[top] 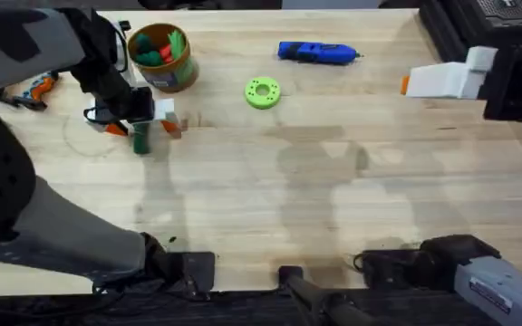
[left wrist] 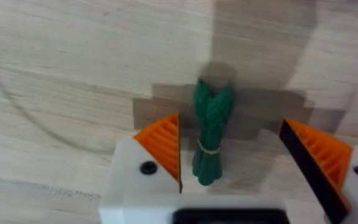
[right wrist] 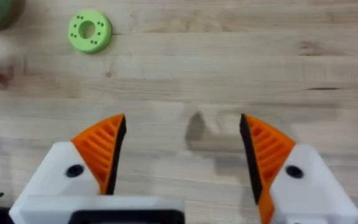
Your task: Pick up the gripper from the table and insert it into the empty holder that is missing its gripper. Then pick up a screw, insert it into the mounting hole, and use the screwdriver to tighten it. Finally, clean up the table by picking up the vegetable and placing it into the bucket.
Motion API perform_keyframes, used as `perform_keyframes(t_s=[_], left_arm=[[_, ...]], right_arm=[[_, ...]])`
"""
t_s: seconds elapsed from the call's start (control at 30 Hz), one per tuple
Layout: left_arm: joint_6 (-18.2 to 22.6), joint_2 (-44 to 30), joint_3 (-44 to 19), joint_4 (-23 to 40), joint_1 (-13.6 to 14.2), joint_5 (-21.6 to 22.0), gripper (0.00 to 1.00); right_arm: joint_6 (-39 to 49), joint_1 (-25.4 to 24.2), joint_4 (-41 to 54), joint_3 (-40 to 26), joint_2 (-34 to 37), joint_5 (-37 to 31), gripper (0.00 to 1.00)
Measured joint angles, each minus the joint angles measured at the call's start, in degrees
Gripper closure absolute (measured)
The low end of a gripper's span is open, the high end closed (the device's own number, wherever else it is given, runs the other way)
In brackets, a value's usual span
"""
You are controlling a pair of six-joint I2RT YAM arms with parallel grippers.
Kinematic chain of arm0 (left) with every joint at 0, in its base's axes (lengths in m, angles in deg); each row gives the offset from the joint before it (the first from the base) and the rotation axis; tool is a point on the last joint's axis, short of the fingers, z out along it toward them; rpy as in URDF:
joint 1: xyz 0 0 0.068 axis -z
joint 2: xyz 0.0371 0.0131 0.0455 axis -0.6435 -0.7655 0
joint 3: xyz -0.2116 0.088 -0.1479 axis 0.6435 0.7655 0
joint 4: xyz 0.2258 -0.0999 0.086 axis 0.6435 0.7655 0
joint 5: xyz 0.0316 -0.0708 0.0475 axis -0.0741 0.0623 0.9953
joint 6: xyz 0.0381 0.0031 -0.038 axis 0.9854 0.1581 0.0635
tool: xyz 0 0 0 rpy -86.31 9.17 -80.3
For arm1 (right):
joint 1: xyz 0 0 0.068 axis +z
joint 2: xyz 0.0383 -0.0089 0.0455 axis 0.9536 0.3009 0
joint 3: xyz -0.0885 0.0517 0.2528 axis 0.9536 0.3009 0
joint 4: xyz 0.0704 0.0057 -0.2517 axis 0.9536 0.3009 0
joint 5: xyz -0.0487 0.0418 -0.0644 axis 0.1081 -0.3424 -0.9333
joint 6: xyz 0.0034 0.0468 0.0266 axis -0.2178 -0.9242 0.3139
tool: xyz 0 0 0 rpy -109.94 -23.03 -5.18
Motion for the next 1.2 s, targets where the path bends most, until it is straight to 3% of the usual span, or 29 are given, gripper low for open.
perform_keyframes(t_s=[0.3,0.33,0.37,0.53,0.7,0.77,1.0,1.2], left_arm=[[-1.1,-0.13,-0.15,1.88,-1.18,-1.18,0.02],[-1.24,-0.12,-0.15,1.96,-1.18,-1.17,0.081],[-1.3,-0.13,-0.15,2.13,-1.18,-1.16,0.212],[-1.19,-0.29,-0.31,2.31,-1.18,-0.94,0.955],[-0.93,-0.54,-0.42,2.27,-1.18,-1.09,0.984],[1.18,-0.54,-0.42,2.5,-1.37,-2.67,0.984],[14.54,-1.15,-3.87,10.11,-1.53,-18.89,0.985],[20.51,-1.5,-14.57,12.59,-1.49,-30.1,0.985]], right_arm=[[0.0,0.0,0.02,0.0,-0.02,0.0,0.008],[0.02,0.0,0.02,0.0,0.0,0.0,0.008],[0.02,0.0,0.02,0.0,0.0,0.0,0.008],[0.02,0.0,0.03,0.0,0.0,0.0,0.008],[0.02,0.0,0.02,0.0,0.0,0.0,0.008],[0.0,0.0,0.03,0.0,0.0,0.0,0.008],[0.01,0.0,0.02,0.0,0.0,0.0,0.008],[0.0,0.0,0.02,0.0,0.0,0.0,0.007]])
